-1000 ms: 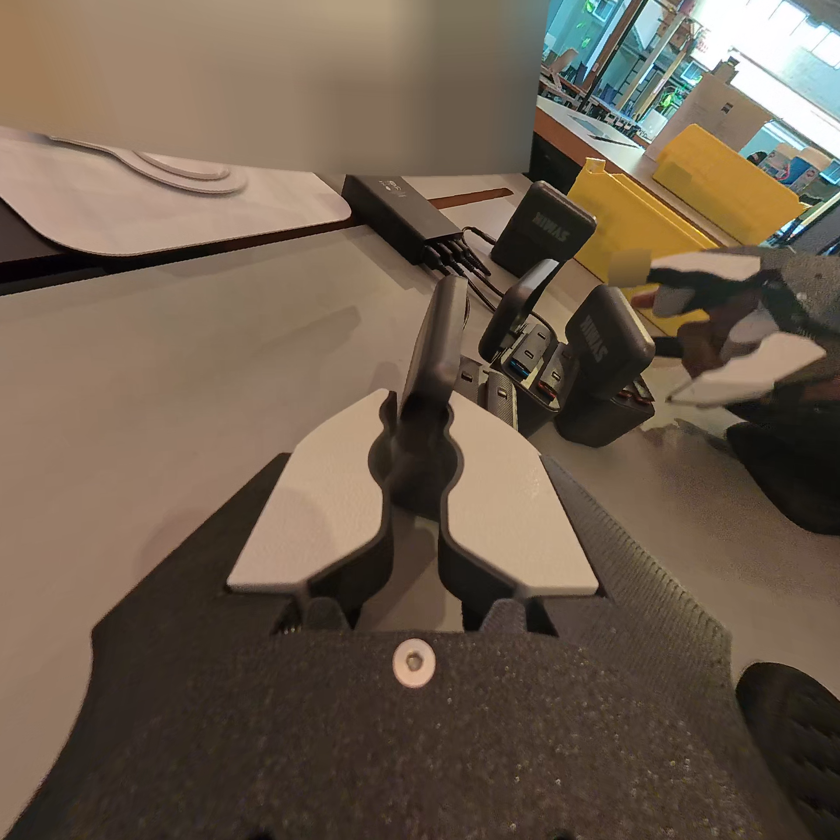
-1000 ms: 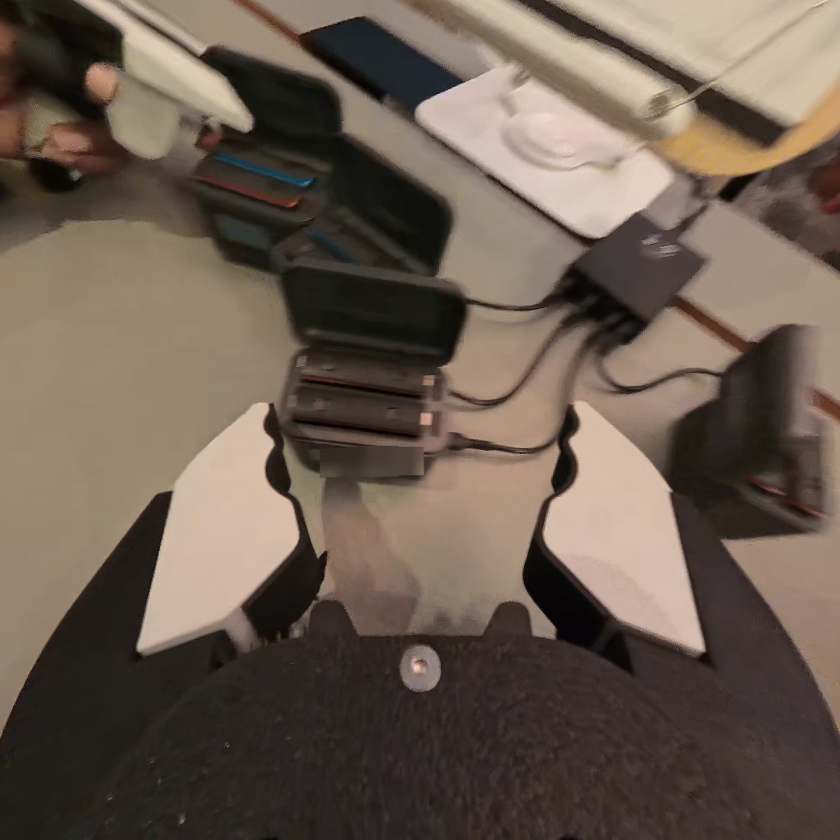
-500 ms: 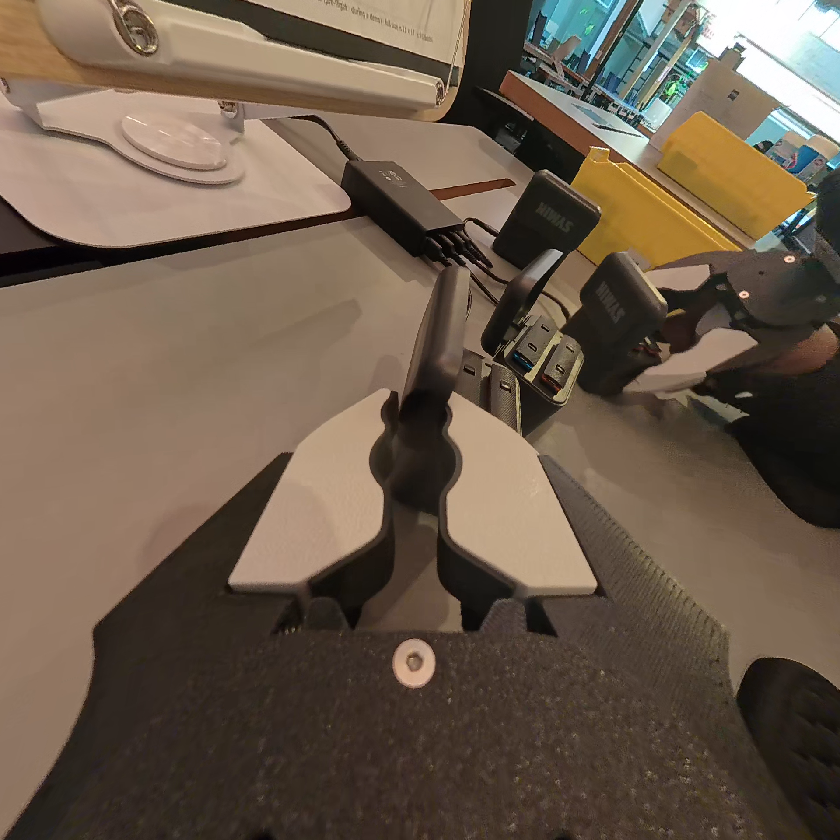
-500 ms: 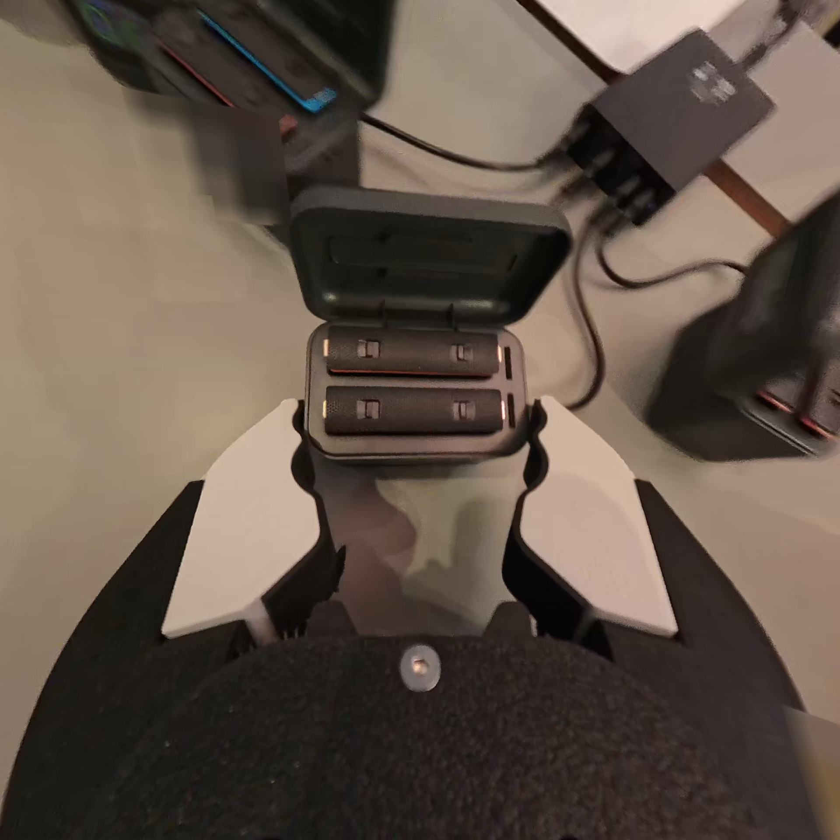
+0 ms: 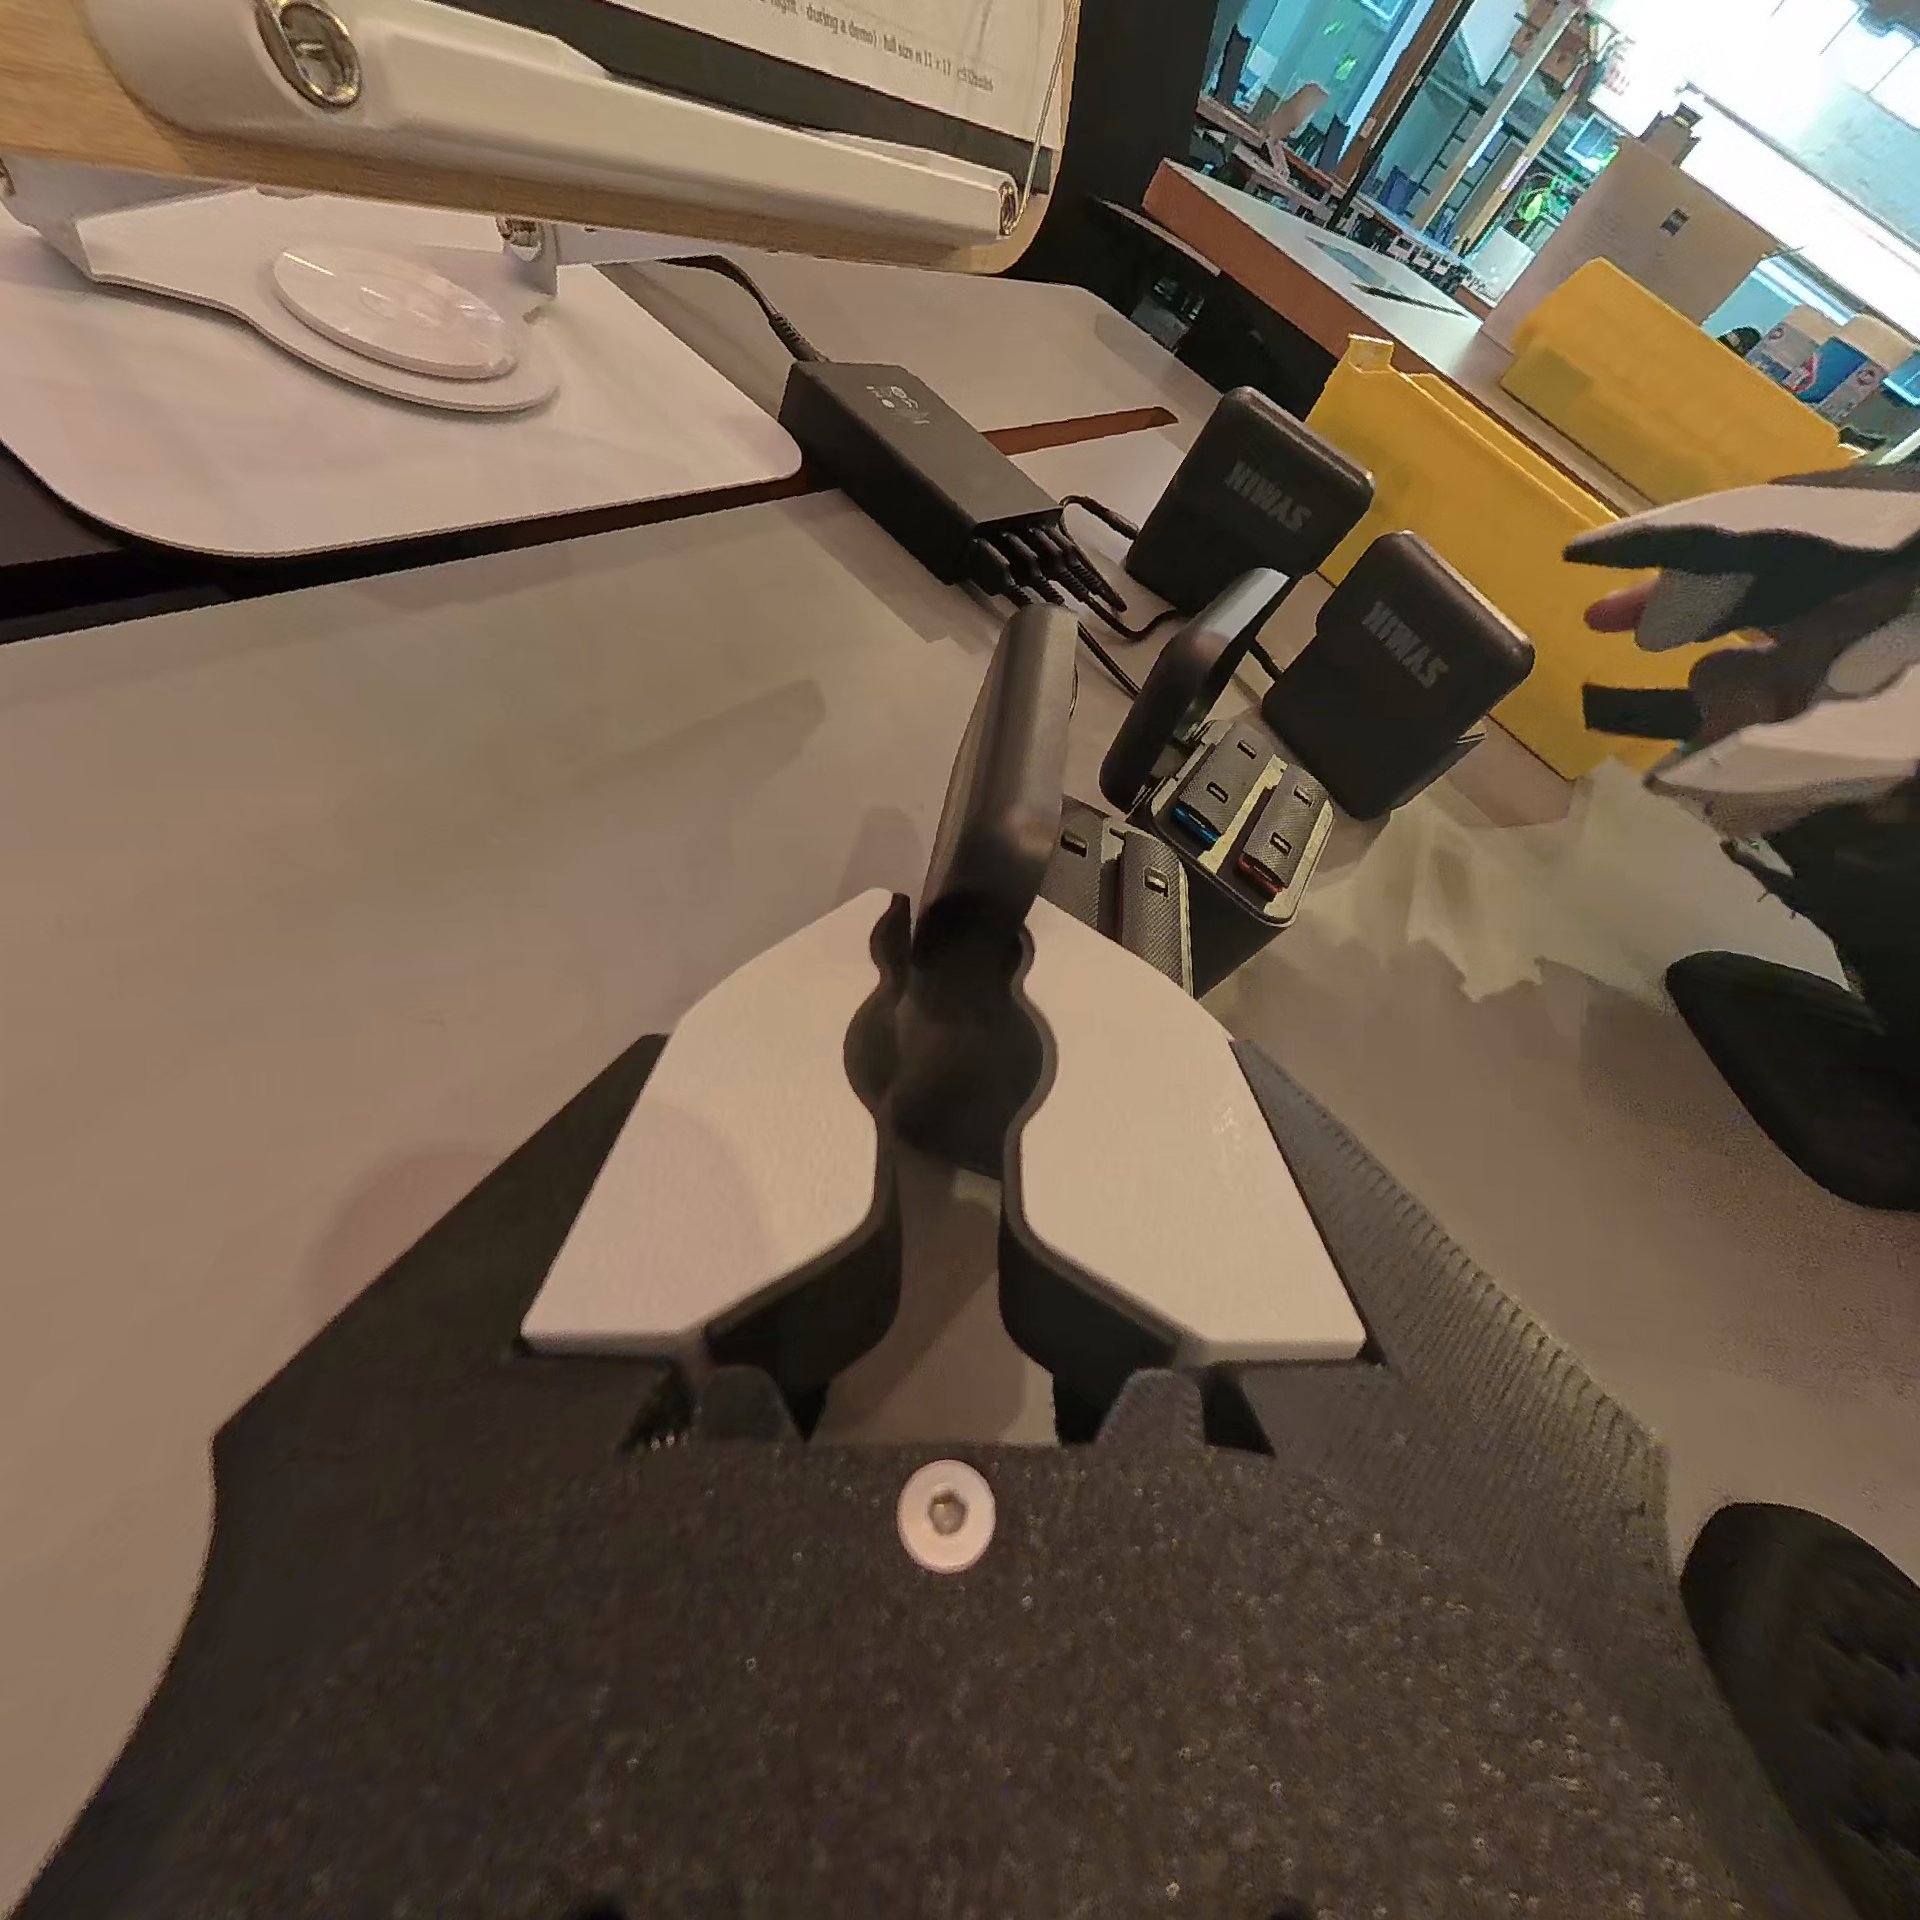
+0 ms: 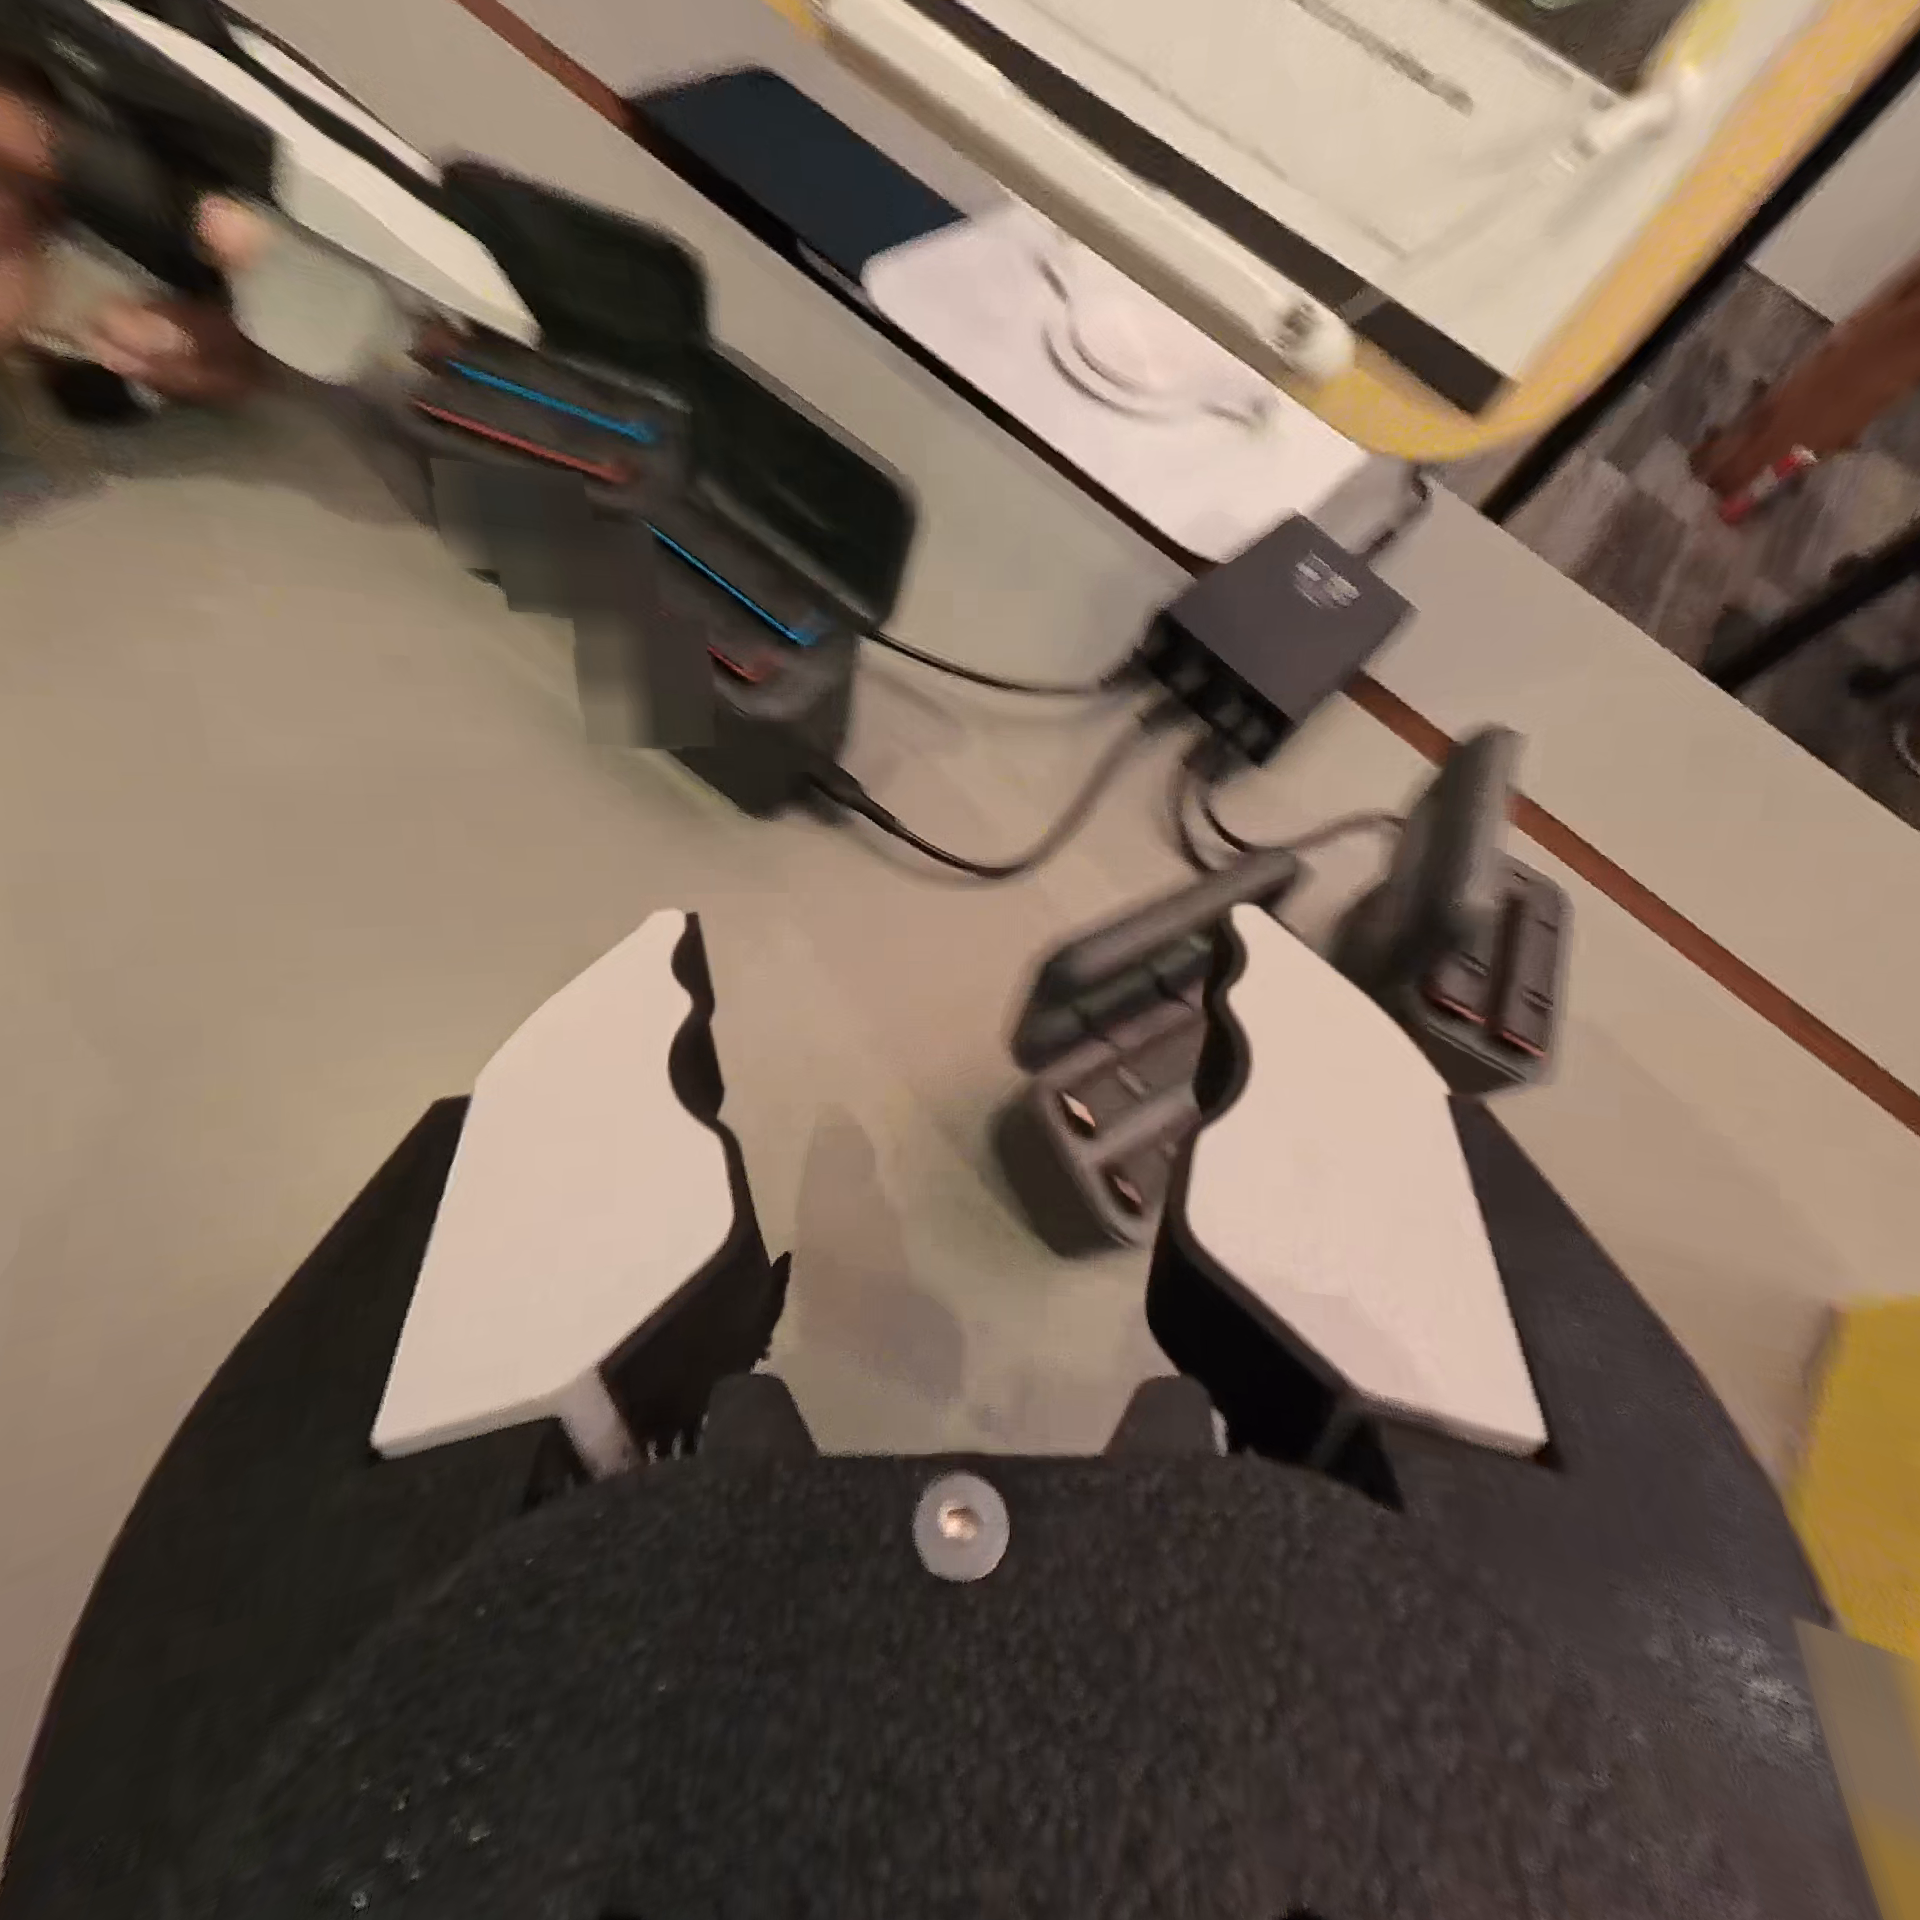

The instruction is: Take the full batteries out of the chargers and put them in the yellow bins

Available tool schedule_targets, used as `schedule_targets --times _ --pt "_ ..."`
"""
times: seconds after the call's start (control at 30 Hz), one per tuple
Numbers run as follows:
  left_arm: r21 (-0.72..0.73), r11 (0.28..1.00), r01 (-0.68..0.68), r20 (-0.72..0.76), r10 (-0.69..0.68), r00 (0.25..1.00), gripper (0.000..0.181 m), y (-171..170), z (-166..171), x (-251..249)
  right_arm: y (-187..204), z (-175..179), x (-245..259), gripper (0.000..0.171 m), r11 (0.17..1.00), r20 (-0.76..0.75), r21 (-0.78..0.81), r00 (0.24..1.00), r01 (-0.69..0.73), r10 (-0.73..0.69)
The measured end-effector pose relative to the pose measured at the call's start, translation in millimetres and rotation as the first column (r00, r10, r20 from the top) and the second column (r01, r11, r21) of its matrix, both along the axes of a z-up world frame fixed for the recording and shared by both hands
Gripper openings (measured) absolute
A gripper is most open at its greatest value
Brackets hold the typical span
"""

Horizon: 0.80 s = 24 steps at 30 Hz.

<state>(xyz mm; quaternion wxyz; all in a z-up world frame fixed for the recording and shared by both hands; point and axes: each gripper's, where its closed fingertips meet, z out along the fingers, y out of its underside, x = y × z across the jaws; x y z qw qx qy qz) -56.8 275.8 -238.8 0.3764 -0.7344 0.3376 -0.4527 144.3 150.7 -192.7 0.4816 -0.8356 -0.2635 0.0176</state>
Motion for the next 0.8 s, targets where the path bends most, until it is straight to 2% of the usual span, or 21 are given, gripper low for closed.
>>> schedule_targets --times 0.07,0.17,0.27,0.43,0.53,0.6,0.8 --pt "0.000 1.000 0.000 0.000 0.000 1.000 0.015 0.0 -0.1 0.0 -0.6 -3.1 -33.1 0.093 0.999 -0.065 0.019 0.997 -0.030 0.032" --pt "-0.002 1.000 0.000 -0.001 0.000 1.000 0.016 0.1 -0.4 0.2 7.4 -24.0 -65.0 0.099 0.999 -0.100 0.034 0.995 -0.003 0.007" --pt "-0.005 1.000 -0.001 -0.004 0.001 1.000 0.016 0.1 -1.1 0.7 26.1 -49.7 -85.5 0.111 0.999 -0.114 0.015 0.992 0.050 -0.048" --pt "-0.007 1.000 -0.002 -0.003 0.002 1.000 0.016 0.0 -1.2 0.8 69.5 -67.6 -103.6 0.121 0.990 -0.116 -0.041 0.983 0.138 -0.141" --pt "-0.010 1.000 -0.001 0.001 0.001 1.000 0.016 -0.4 -1.0 0.7 88.2 -74.4 -111.6 0.118 0.984 -0.080 -0.054 0.982 0.167 -0.171" --pt "-0.013 1.000 0.001 0.003 -0.001 1.000 0.016 -0.8 -1.0 0.6 92.7 -79.3 -109.9 0.102 0.980 -0.050 -0.070 0.981 0.185 -0.188" --pt "-0.020 1.000 0.012 0.008 -0.012 1.000 0.016 -2.6 -1.0 1.0 84.5 -82.1 -67.5 0.099 0.959 -0.044 -0.128 0.965 0.251 -0.259"
